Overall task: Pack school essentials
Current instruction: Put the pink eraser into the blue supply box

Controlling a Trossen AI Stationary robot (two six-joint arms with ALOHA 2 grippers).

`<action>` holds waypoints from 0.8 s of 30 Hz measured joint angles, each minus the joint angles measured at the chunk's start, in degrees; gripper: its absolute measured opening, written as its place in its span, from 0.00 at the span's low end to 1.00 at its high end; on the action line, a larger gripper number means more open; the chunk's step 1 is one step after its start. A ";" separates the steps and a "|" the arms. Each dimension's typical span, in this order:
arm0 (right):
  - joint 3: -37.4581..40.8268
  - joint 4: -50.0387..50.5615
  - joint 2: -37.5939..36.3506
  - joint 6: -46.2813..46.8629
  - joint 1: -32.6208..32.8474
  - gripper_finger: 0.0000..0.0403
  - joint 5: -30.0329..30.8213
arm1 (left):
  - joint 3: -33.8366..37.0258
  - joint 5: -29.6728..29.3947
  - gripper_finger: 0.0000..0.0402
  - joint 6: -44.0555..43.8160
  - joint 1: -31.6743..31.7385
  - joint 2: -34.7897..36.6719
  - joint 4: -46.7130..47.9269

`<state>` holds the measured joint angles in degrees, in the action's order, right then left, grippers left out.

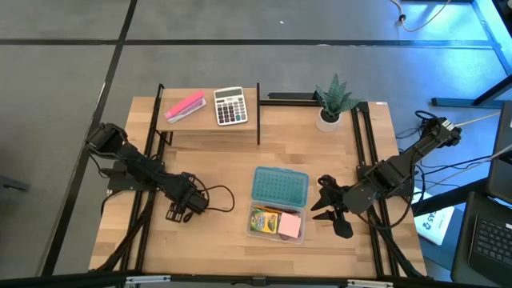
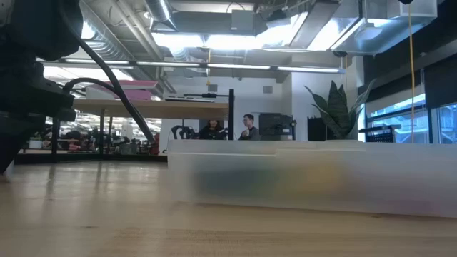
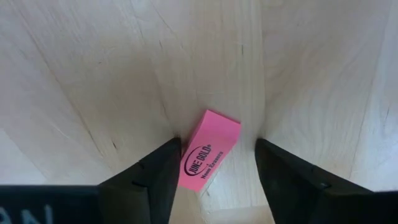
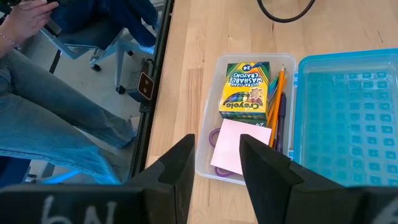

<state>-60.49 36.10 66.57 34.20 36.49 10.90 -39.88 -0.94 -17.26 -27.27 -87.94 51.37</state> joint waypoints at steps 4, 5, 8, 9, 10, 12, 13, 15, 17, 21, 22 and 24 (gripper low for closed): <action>0.00 0.00 0.00 0.00 0.02 0.32 0.01 | 0.00 -0.14 0.46 0.00 0.00 0.00 0.00; 0.00 0.00 0.00 0.00 0.00 0.32 0.01 | 0.00 -0.18 0.45 0.00 0.00 0.00 0.00; 0.00 0.00 0.02 0.00 0.01 0.32 0.01 | 0.01 -0.26 0.42 -0.02 0.00 -0.01 -0.04; 0.00 0.00 0.02 0.00 0.00 0.32 0.00 | 0.01 -0.29 0.41 -0.02 0.00 0.00 -0.06; 0.00 0.00 0.02 0.00 0.00 0.32 0.00 | 0.02 -0.33 0.40 -0.02 0.00 -0.01 -0.11; 0.00 0.00 0.02 0.00 0.00 0.32 0.01 | 0.02 -0.43 0.39 -0.02 0.00 0.00 -0.20; 0.00 0.00 0.00 0.00 0.00 0.32 0.01 | 0.02 -0.45 0.38 -0.03 0.00 -0.02 -0.22; 0.00 0.00 0.00 0.00 0.00 0.32 0.00 | 0.02 -0.52 0.36 -0.05 0.00 0.00 -0.27; 0.00 0.00 0.01 0.00 0.00 0.32 0.01 | 0.02 -0.56 0.35 -0.07 0.00 -0.02 -0.31; 0.00 0.00 0.02 0.00 0.02 0.32 0.02 | 0.02 -0.41 0.34 -0.09 0.02 -0.02 -0.37; 0.00 0.00 0.02 0.00 0.02 0.32 0.02 | 0.02 -0.40 0.34 -0.10 0.02 -0.02 -0.39; 0.00 0.00 0.00 0.00 0.02 0.32 0.00 | 0.02 -0.33 0.34 -0.11 0.04 -0.02 -0.42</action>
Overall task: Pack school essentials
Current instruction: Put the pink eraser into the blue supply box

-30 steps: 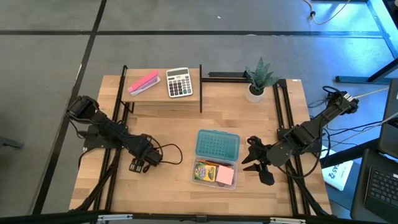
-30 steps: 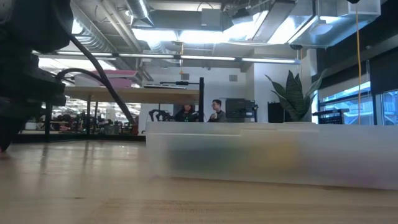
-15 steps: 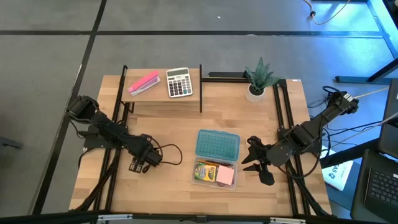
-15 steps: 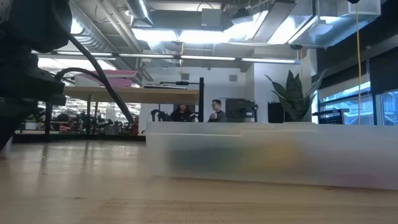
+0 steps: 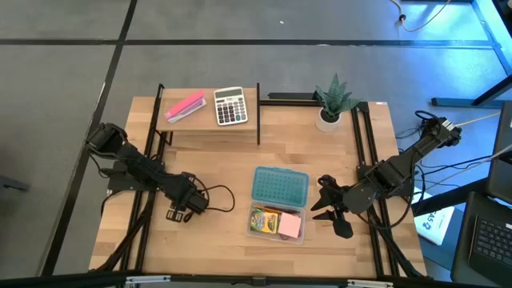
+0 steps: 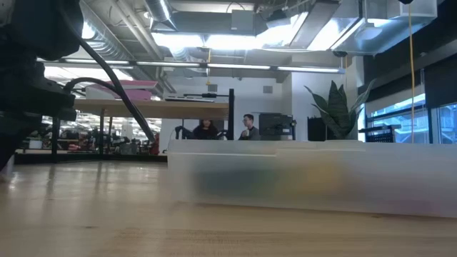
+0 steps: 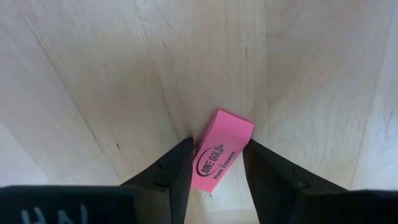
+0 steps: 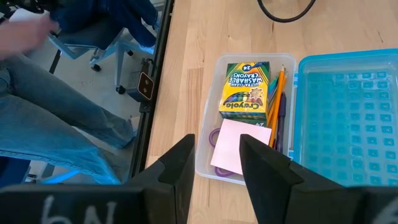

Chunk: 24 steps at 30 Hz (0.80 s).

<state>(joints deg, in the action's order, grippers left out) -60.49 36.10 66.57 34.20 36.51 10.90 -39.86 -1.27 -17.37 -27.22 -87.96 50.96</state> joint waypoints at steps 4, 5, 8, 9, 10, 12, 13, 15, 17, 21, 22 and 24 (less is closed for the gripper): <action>0.00 0.00 0.01 0.00 -0.01 0.32 0.01 | -0.01 0.12 0.34 0.00 0.04 0.00 0.00; 0.00 0.00 0.01 0.00 -0.02 0.32 0.00 | -0.19 0.12 0.34 0.00 0.04 -0.04 0.11; 0.00 0.00 0.02 0.00 -0.01 0.32 0.01 | -1.20 0.12 0.34 0.01 0.04 -0.14 0.82; 0.00 0.00 0.02 0.00 -0.02 0.32 0.02 | -1.56 0.12 0.34 0.01 0.04 -0.24 1.10; 0.00 0.01 0.01 0.00 -0.01 0.32 0.02 | -1.87 -0.07 0.34 0.00 0.04 -0.26 1.33; 0.00 0.00 0.02 0.00 0.00 0.32 0.02 | -2.88 -1.64 0.34 -0.09 0.14 -0.35 1.11; 0.00 0.00 0.02 0.00 0.00 0.32 0.00 | -3.40 -1.82 0.34 -0.18 0.24 -0.35 1.04; 0.00 0.00 0.00 0.00 -0.02 0.32 0.02 | -4.30 -1.69 0.34 -0.26 0.20 -0.31 1.36; 0.00 0.00 0.00 0.00 -0.02 0.32 0.02 | -5.28 -1.13 0.34 -0.22 0.30 -0.29 1.74; 0.00 -0.02 0.00 0.00 -0.01 0.32 0.00 | -7.48 -0.73 0.34 -0.58 1.28 -0.24 2.50; 0.00 -0.03 0.00 0.00 -0.02 0.32 0.02 | -7.82 -0.55 0.34 -0.67 1.52 -0.24 2.79; 0.00 -0.02 0.01 0.00 0.00 0.32 0.00 | -7.89 -0.23 0.34 -1.49 1.90 -0.17 3.02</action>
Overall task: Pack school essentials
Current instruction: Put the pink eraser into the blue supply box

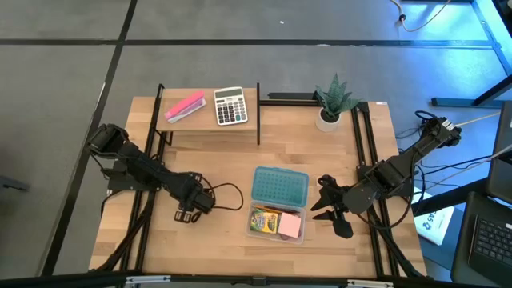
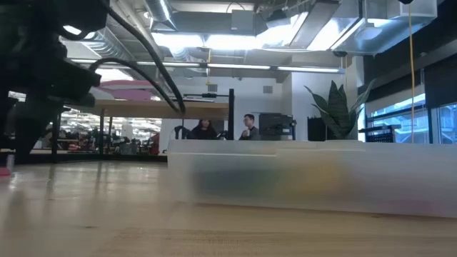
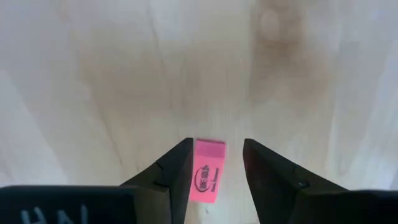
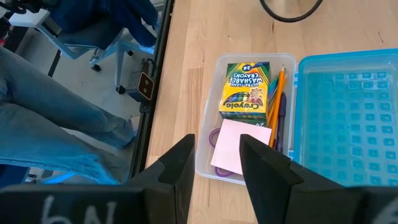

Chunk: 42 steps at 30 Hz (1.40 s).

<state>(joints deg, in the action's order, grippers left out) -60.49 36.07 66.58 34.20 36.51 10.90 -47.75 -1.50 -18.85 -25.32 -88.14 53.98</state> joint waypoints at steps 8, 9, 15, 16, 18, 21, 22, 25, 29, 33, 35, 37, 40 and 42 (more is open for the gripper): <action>0.00 0.00 -0.01 0.00 -0.01 0.32 0.02 | 0.80 0.60 0.34 -0.28 0.26 0.04 2.44; 0.00 0.00 0.00 0.00 -0.02 0.32 0.01 | 1.21 0.73 0.34 -0.27 0.26 0.05 2.43; 0.00 0.00 -0.01 0.00 -0.01 0.32 -0.01 | 4.13 1.16 0.34 -0.29 0.02 0.09 2.12; 0.00 0.00 -0.01 0.00 0.01 0.32 -0.01 | 4.39 1.14 0.34 -0.17 0.02 0.09 2.12; 0.00 -0.01 -0.01 0.00 -0.01 0.32 0.00 | 4.74 1.13 0.34 0.22 0.02 0.11 2.00; 0.00 0.00 -0.01 0.00 -0.02 0.32 -0.01 | 4.76 1.14 0.34 0.44 0.02 0.13 1.66; 0.00 0.00 -0.01 0.00 -0.02 0.32 0.00 | 4.76 1.16 0.34 0.44 0.02 0.13 1.45; 0.00 0.00 -0.01 0.00 -0.02 0.32 0.00 | 4.76 1.16 0.34 1.14 0.02 0.13 0.89; 0.00 0.00 -0.01 0.00 0.01 0.32 -0.01 | 4.76 0.48 0.34 1.66 0.02 0.13 -0.30; 0.00 0.00 0.00 0.00 0.00 0.32 0.01 | 5.74 0.68 0.34 1.46 0.02 0.15 -1.72; 0.00 0.00 -0.01 0.00 0.01 0.32 0.00 | 6.40 1.60 0.34 1.38 0.04 0.38 -2.32; 0.00 0.00 -0.01 0.00 0.00 0.32 0.00 | 6.83 1.92 0.34 1.38 0.08 0.42 -2.50; 0.00 0.00 0.01 0.00 -0.01 0.32 0.00 | 6.93 1.84 0.34 1.42 0.07 0.42 -2.58; 0.00 0.00 -0.01 0.00 -0.01 0.32 0.01 | 6.95 1.81 0.34 1.44 0.05 0.39 -2.72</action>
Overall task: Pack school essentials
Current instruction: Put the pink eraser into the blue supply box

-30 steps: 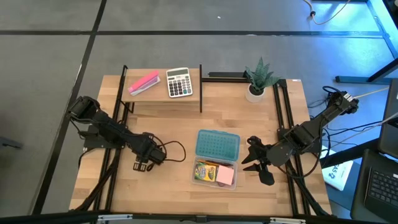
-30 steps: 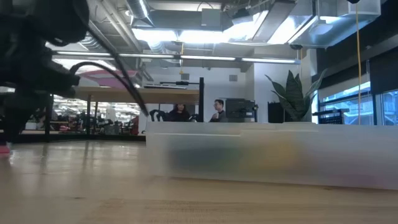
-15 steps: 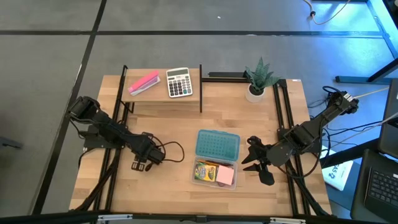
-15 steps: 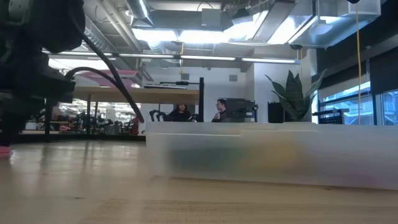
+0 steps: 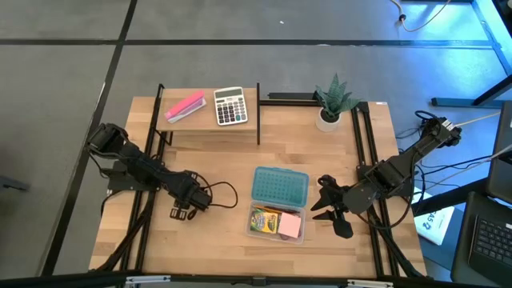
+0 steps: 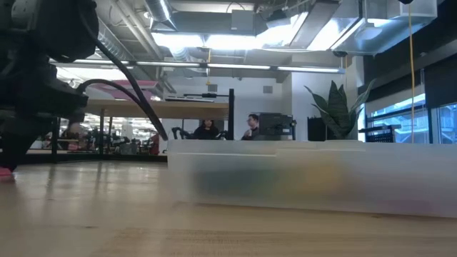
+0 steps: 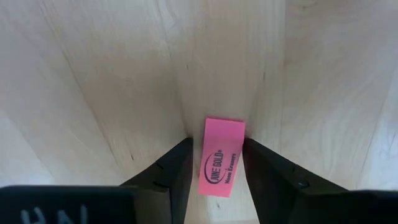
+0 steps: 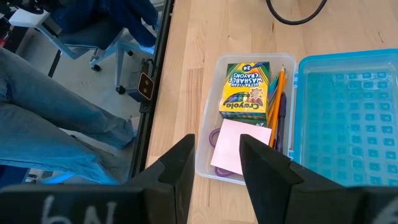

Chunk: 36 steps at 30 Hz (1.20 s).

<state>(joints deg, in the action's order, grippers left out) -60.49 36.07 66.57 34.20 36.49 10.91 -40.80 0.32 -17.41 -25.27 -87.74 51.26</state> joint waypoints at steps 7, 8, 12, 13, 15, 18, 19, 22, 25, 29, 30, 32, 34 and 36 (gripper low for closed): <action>0.00 0.00 0.00 0.00 0.00 0.32 -0.02 | 0.05 0.16 0.29 0.00 -0.03 -0.06 -0.42; 0.00 0.00 0.00 0.00 0.02 0.32 -0.02 | 0.07 0.25 0.28 0.00 -0.03 -0.07 -0.50; 0.00 0.00 0.00 0.00 0.00 0.32 -0.02 | 0.09 0.33 0.23 0.02 -0.07 -0.11 -0.54; 0.00 0.00 0.00 0.00 0.00 0.32 0.00 | 0.09 0.33 0.22 0.01 -0.07 -0.11 -0.54; 0.00 0.00 0.00 0.00 0.01 0.32 -0.01 | 0.11 0.33 0.21 0.00 -0.07 -0.12 -0.56; 0.00 0.00 0.00 0.00 0.00 0.32 0.00 | 0.04 0.31 0.21 0.02 -0.07 -0.15 -0.56; 0.00 0.00 0.00 0.00 0.00 0.32 0.00 | -0.23 0.31 0.21 0.04 -0.07 -0.15 -0.44; 0.00 0.00 0.02 0.00 0.00 0.32 -0.02 | -1.21 0.26 0.21 0.04 -0.05 -0.39 -0.03; 0.00 0.00 0.00 0.00 0.00 0.32 -0.01 | -2.52 0.34 0.21 0.04 -0.03 -0.45 -0.87; 0.00 0.00 0.00 0.00 0.00 0.32 0.00 | -4.07 0.33 0.21 0.03 -0.03 -0.42 -0.12; 0.00 0.00 0.02 0.00 0.02 0.32 -0.02 | -4.67 0.33 0.21 0.02 -0.01 -0.42 -0.37; 0.00 0.00 0.02 0.00 0.00 0.32 -0.02 | -5.80 0.31 0.21 0.02 0.01 -0.39 -0.53; 0.00 0.00 0.01 0.00 0.01 0.32 -0.01 | -7.02 0.31 0.21 -0.01 0.02 -0.39 -0.01; 0.00 0.00 0.00 0.00 0.00 0.32 -0.02 | -8.74 0.28 0.21 -0.02 0.02 -0.39 -0.01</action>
<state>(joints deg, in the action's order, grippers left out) -60.49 36.07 66.57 34.20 36.49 10.90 -49.54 0.60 -17.43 -25.26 -88.13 51.25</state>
